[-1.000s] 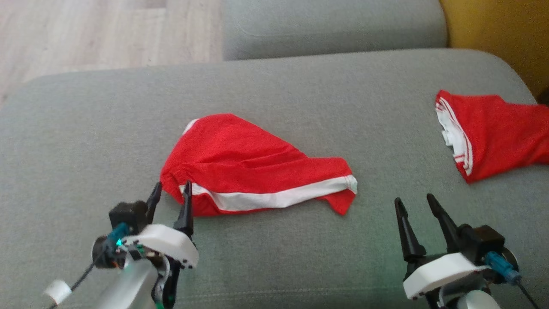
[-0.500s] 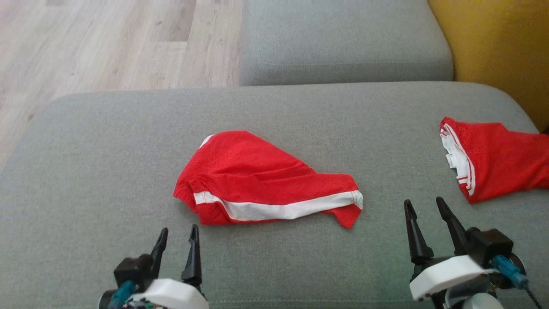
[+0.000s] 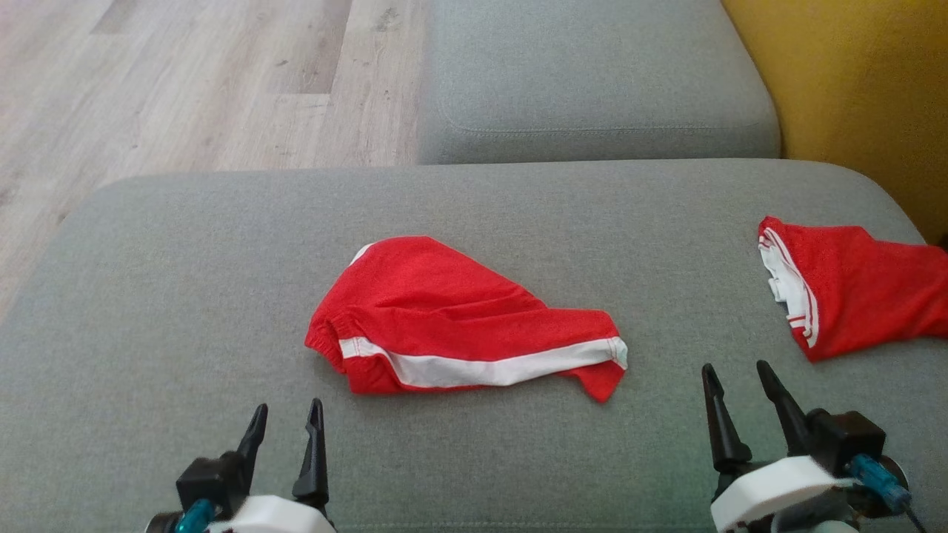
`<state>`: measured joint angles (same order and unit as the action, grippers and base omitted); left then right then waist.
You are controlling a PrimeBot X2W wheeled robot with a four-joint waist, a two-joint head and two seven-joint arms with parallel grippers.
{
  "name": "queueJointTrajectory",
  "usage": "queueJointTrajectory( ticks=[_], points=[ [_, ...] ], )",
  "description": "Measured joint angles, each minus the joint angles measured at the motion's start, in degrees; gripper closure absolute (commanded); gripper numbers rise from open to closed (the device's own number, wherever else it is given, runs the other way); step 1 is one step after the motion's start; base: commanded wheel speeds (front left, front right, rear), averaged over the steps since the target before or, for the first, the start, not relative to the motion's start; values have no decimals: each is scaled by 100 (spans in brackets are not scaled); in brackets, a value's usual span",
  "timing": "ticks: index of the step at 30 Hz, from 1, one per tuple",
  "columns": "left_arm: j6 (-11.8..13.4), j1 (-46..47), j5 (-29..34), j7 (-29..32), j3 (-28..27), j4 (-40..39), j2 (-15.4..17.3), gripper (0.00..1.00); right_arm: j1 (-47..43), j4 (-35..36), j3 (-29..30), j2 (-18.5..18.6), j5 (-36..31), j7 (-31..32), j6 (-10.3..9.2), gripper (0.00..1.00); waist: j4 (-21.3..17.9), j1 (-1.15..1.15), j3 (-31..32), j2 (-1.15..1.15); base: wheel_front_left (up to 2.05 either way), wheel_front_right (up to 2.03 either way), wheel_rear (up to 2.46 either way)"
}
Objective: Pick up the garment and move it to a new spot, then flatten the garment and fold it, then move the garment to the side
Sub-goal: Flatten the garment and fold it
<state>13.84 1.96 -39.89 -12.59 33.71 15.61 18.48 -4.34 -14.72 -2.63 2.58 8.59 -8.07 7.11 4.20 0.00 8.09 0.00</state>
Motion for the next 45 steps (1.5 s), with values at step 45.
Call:
queueJointTrajectory(
  ticks=[45],
  points=[
    [180,277,264,245,312,-666,104,0,2504,-3523,-488,16,-192,381,0,0,895,0,-1115,0,0,0,0]
  ],
)
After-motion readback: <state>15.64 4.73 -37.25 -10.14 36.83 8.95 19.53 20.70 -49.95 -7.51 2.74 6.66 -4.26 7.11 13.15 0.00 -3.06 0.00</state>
